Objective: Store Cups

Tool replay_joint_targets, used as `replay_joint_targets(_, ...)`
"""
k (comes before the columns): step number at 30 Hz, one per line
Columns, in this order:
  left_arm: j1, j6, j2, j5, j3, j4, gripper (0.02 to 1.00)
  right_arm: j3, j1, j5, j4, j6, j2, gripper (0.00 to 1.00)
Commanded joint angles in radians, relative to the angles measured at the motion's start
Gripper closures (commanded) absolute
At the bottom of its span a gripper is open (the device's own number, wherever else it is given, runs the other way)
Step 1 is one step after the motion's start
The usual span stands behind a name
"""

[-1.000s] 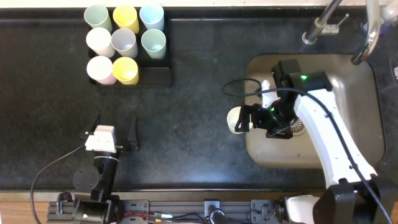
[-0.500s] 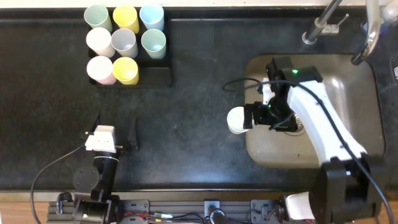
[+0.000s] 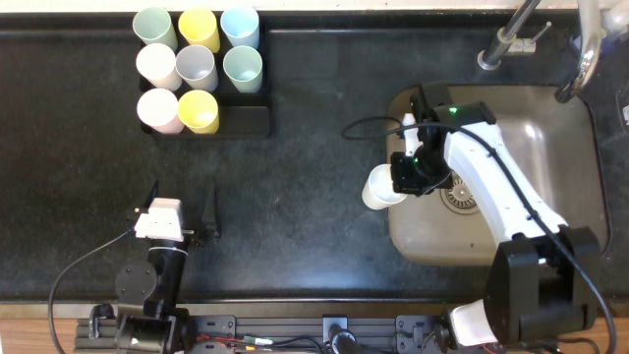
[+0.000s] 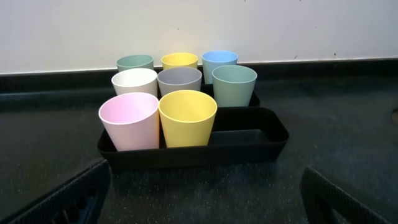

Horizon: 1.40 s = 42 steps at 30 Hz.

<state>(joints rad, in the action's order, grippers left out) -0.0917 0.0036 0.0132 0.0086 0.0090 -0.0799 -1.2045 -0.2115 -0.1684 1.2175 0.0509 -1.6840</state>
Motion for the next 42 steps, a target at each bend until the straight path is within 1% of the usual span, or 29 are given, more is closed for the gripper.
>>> replay_joint_targets(1, 0.0, 0.016, -0.007, 0.013, -0.001, -0.004, 0.018, -0.028, -0.043, -0.057, -0.018, -0.014, -0.001, 0.958)
replay_joint_targets(3, 0.0, 0.015, -0.007, 0.013, -0.001, -0.004, 0.018, -0.068, -0.072, -0.079, -0.018, -0.013, 0.007, 0.958)
replay_joint_targets(5, 0.0, 0.015, -0.007, 0.013, -0.001, -0.004, 0.018, -0.14, -0.107, -0.078, -0.017, -0.012, 0.02, 0.956)
replay_joint_targets(7, 0.0, 0.015, -0.007, 0.013, -0.001, -0.004, 0.018, -0.259, -0.149, -0.07, -0.013, 0.015, 0.024, 0.958)
replay_joint_targets(9, 0.0, 0.016, -0.007, 0.013, -0.001, -0.004, 0.018, -0.388, -0.187, -0.048, -0.011, 0.064, 0.014, 0.961)
replay_joint_targets(11, 0.0, 0.015, -0.007, 0.013, -0.001, -0.004, 0.018, -0.524, -0.231, -0.007, 0.002, 0.117, -0.018, 0.95)
replay_joint_targets(14, 0.0, 0.015, -0.007, 0.013, -0.001, -0.004, 0.018, -0.725, -0.293, 0.037, 0.051, 0.152, -0.121, 0.958)
replay_joint_targets(19, 0.0, 0.015, -0.007, 0.013, -0.001, -0.004, 0.018, -1.011, -0.37, 0.066, 0.13, 0.152, -0.339, 0.958)
replay_joint_targets(22, 0.0, 0.015, -0.007, 0.013, -0.001, -0.004, 0.018, -1.113, -0.397, 0.065, 0.137, 0.154, -0.44, 0.956)
replay_joint_targets(26, 0.0, 0.015, -0.007, 0.013, -0.001, -0.004, 0.018, -1.165, -0.431, 0.067, 0.132, 0.156, -0.53, 0.956)
replay_joint_targets(31, 0.0, 0.015, -0.007, 0.013, -0.001, -0.004, 0.018, -1.166, -0.457, 0.121, 0.097, 0.189, -0.581, 0.956)
replay_joint_targets(35, 0.0, 0.015, -0.007, 0.013, -0.001, -0.004, 0.018, -1.166, -0.47, 0.121, 0.051, 0.192, -0.602, 0.958)
replay_joint_targets(42, 0.0, 0.015, -0.007, 0.013, -0.001, -0.004, 0.018, -1.166, -0.476, 0.137, 0.01, 0.234, -0.632, 0.958)
